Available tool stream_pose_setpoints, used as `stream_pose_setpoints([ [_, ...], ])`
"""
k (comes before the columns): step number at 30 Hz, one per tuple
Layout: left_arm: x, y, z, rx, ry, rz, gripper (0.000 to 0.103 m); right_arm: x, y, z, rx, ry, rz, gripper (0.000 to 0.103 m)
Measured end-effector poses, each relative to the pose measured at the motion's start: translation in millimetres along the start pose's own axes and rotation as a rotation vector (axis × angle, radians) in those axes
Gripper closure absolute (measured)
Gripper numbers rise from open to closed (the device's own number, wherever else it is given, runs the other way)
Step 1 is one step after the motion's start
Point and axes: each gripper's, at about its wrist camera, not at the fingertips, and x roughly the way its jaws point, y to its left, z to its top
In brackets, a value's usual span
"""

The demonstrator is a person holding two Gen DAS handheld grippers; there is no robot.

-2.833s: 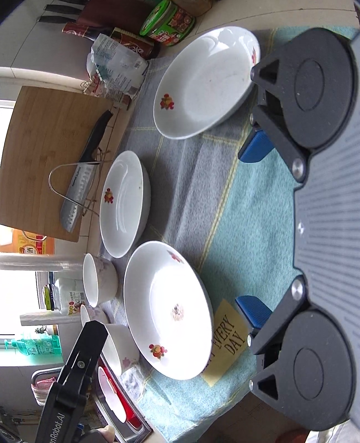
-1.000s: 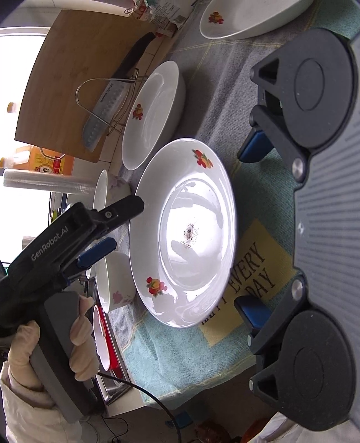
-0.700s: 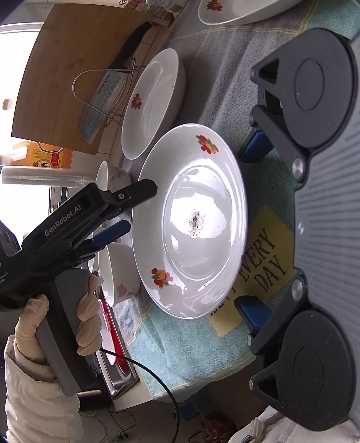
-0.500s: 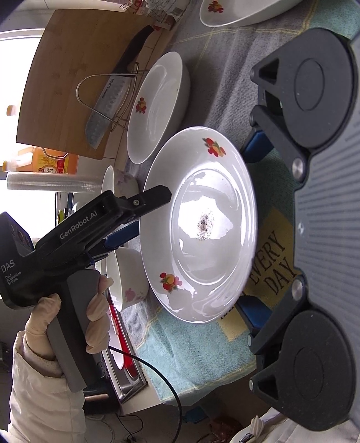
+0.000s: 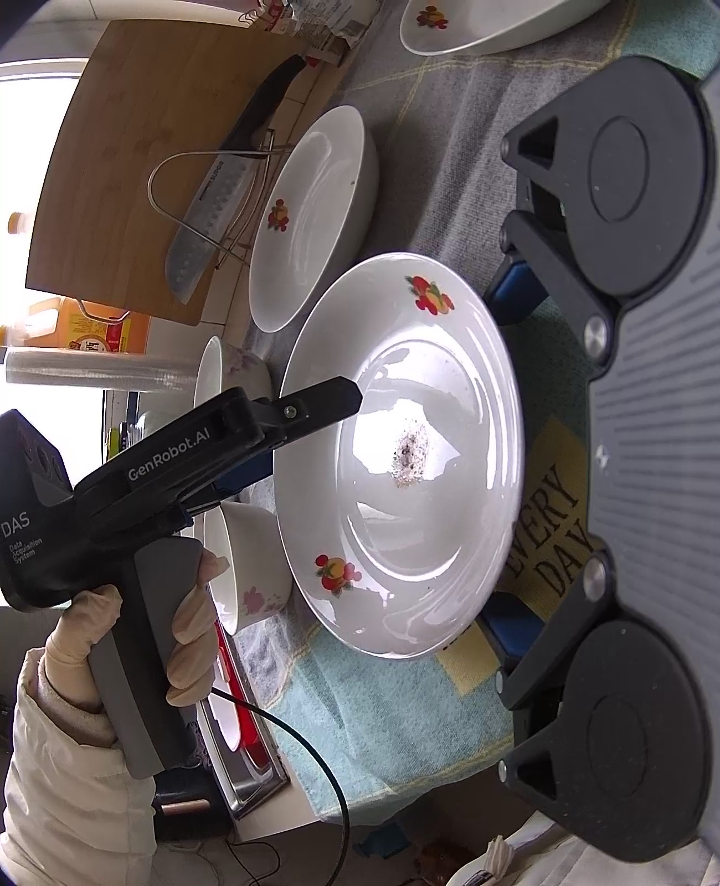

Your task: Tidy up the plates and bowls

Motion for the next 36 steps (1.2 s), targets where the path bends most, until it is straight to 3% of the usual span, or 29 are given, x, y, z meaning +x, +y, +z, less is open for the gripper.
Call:
stream_pose_setpoints([
  [3,1,0,2,0.013,0.015,-0.02,0.016,0,1,0,-0.004,0.0,-0.005,0.0],
  [13,6,-1,5,0.046,0.036,-0.03,0.018,1,0,0,-0.016,0.001,-0.008,0.0],
  [22,9,6,11,0.051,0.096,-0.041,0.03,2,0,0,-0.015,-0.002,-0.003,0.0],
  [36,8,4,10,0.038,0.096,-0.025,0.03,2,0,1,-0.013,0.002,-0.004,0.0],
])
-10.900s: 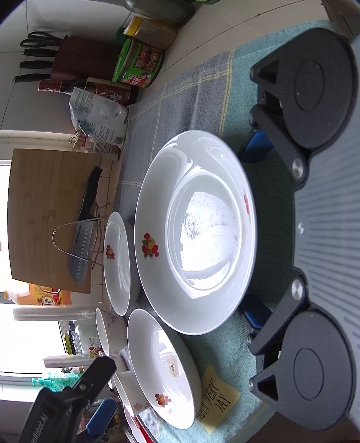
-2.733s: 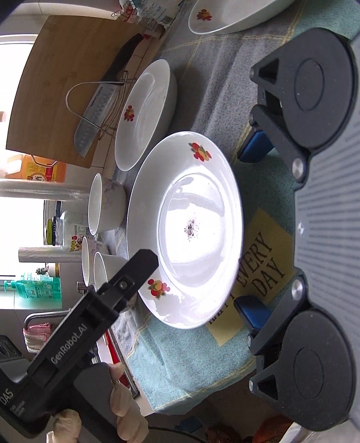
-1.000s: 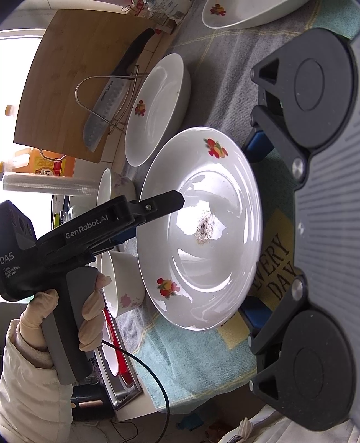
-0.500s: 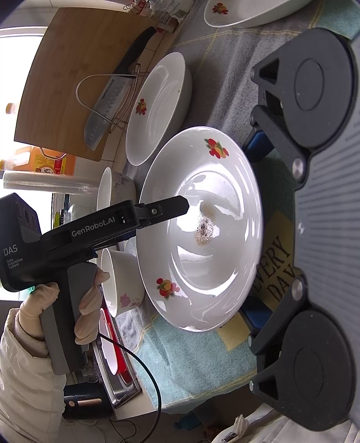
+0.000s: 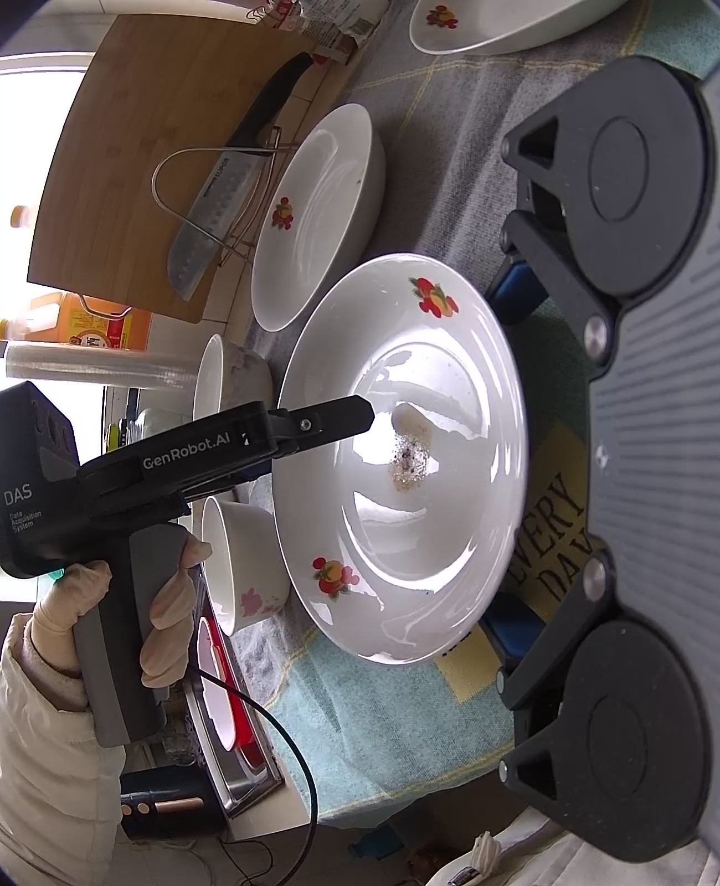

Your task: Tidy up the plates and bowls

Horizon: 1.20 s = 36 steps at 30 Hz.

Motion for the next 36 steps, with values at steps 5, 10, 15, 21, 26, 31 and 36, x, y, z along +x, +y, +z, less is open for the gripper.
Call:
stream_pose_setpoints([
  [5,-2,-1,-1,0.001,-0.005,0.01,0.03,-1,-1,0,0.004,-0.001,0.006,0.0],
  [10,-5,-3,-1,-0.001,-0.016,0.012,0.03,-4,-2,2,0.004,-0.004,0.009,0.0],
  [15,-9,-7,2,0.0,-0.029,0.015,0.03,-8,-6,3,-0.001,-0.004,0.006,0.0],
  [21,-14,-15,12,-0.008,-0.046,0.022,0.03,-14,-12,5,0.004,-0.006,0.003,0.0],
  [26,-15,-27,24,-0.012,-0.061,0.03,0.03,-19,-20,5,0.007,-0.013,0.009,0.0],
  [31,-13,-41,40,-0.003,-0.071,0.03,0.03,-26,-31,2,-0.005,-0.015,0.001,0.0],
  [36,-10,-62,60,0.018,-0.089,0.027,0.03,-41,-51,-1,-0.007,-0.021,-0.021,0.0],
])
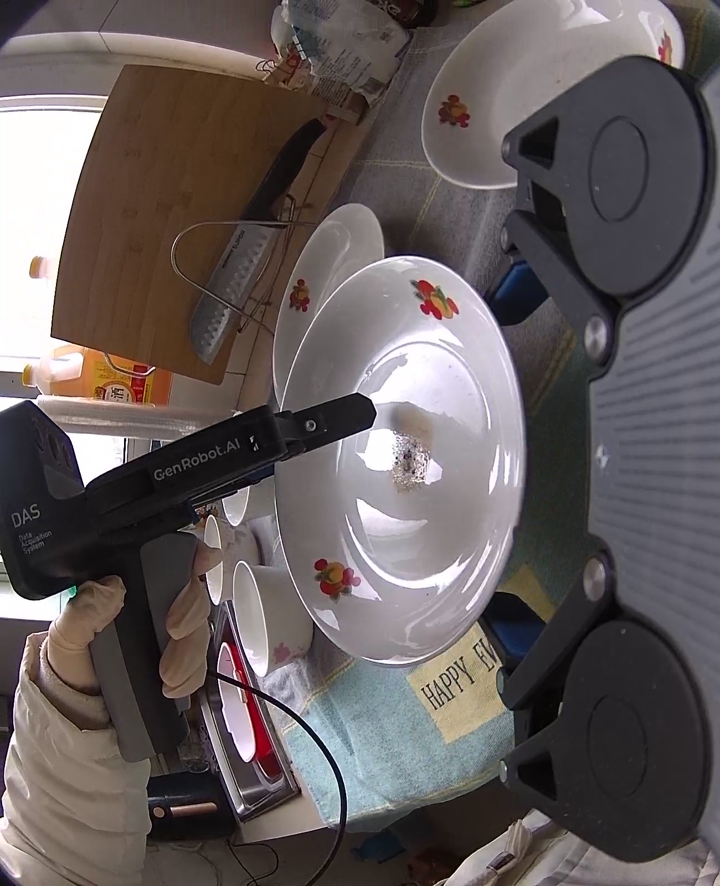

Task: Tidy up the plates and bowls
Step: 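Lower the stained plate onto the other plate and open the left gripper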

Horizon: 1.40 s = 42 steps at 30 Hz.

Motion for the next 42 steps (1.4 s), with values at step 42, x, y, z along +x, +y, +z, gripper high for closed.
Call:
stream_pose_setpoints([
  [42,90,-127,157,0.273,-0.011,-0.092,0.029,-66,-136,-49,0.168,0.043,-0.263,0.0],
])
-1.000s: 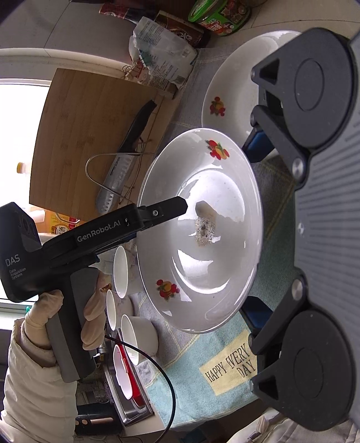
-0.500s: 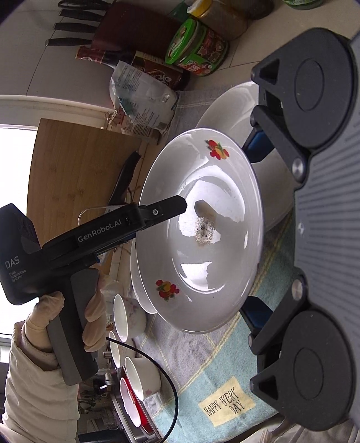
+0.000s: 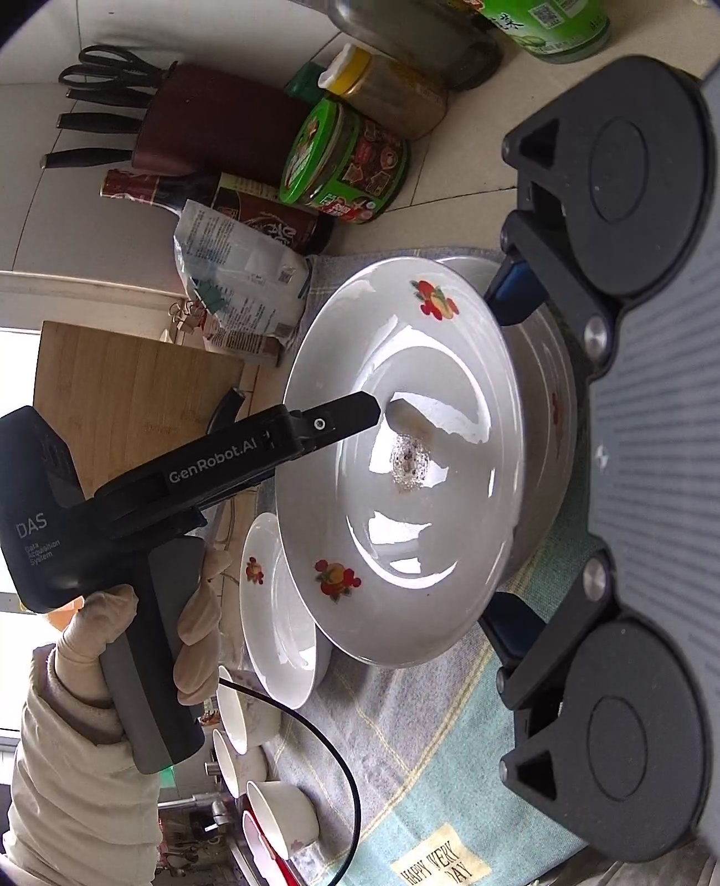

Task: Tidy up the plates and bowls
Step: 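Lower the stained plate onto the other plate and open the left gripper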

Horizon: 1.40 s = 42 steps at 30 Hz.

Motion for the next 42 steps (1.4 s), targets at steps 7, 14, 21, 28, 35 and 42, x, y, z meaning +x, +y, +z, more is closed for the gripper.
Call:
stream_pose_setpoints([
  [7,6,-5,11,0.028,-0.01,0.004,0.029,-1,-8,-5,0.047,0.005,-0.013,0.0],
  [14,11,-13,12,0.092,-0.018,0.038,0.029,-1,-11,-6,0.079,0.009,-0.022,0.0],
  [21,15,-27,9,0.16,-0.03,0.07,0.028,-3,-12,-7,0.109,0.026,-0.032,0.0],
  [28,18,-32,6,0.165,-0.026,0.065,0.028,-6,-10,-10,0.104,0.034,-0.043,0.0],
  [35,6,-51,1,0.225,-0.068,-0.005,0.028,-4,-7,-4,0.097,0.019,-0.031,0.0],
  [42,4,-41,-7,0.167,-0.075,0.025,0.027,-13,-12,-4,0.139,-0.044,-0.047,0.0],
])
